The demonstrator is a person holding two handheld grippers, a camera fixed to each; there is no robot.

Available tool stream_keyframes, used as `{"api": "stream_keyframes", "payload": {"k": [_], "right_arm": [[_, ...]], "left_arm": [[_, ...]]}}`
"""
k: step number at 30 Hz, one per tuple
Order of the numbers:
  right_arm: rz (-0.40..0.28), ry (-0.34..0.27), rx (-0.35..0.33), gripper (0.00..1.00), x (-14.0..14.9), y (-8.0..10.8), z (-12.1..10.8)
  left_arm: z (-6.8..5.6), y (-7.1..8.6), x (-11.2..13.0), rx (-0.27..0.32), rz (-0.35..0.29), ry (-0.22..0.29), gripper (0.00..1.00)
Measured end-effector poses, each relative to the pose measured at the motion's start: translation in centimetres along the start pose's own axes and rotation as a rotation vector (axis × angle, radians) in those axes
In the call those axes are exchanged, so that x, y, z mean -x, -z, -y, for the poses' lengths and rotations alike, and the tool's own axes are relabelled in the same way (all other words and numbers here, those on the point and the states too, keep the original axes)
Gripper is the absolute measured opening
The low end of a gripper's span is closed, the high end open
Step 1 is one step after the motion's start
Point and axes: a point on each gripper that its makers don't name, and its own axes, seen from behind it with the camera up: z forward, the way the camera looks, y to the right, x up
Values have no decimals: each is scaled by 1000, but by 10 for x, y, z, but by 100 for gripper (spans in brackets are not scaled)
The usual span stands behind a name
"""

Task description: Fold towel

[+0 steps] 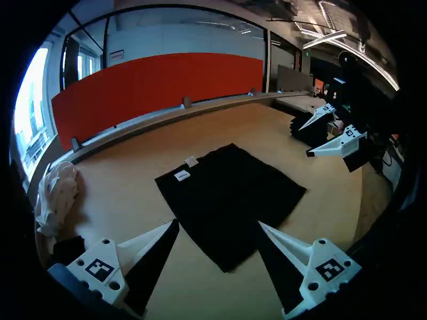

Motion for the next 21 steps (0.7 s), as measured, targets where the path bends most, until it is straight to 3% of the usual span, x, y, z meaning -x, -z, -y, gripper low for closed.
{"api": "stream_keyframes", "payload": {"k": [21], "right_arm": [[123,9,-54,100,65,-26,21]], "left_arm": [[-12,-35,60,36,122,-20,99]]}}
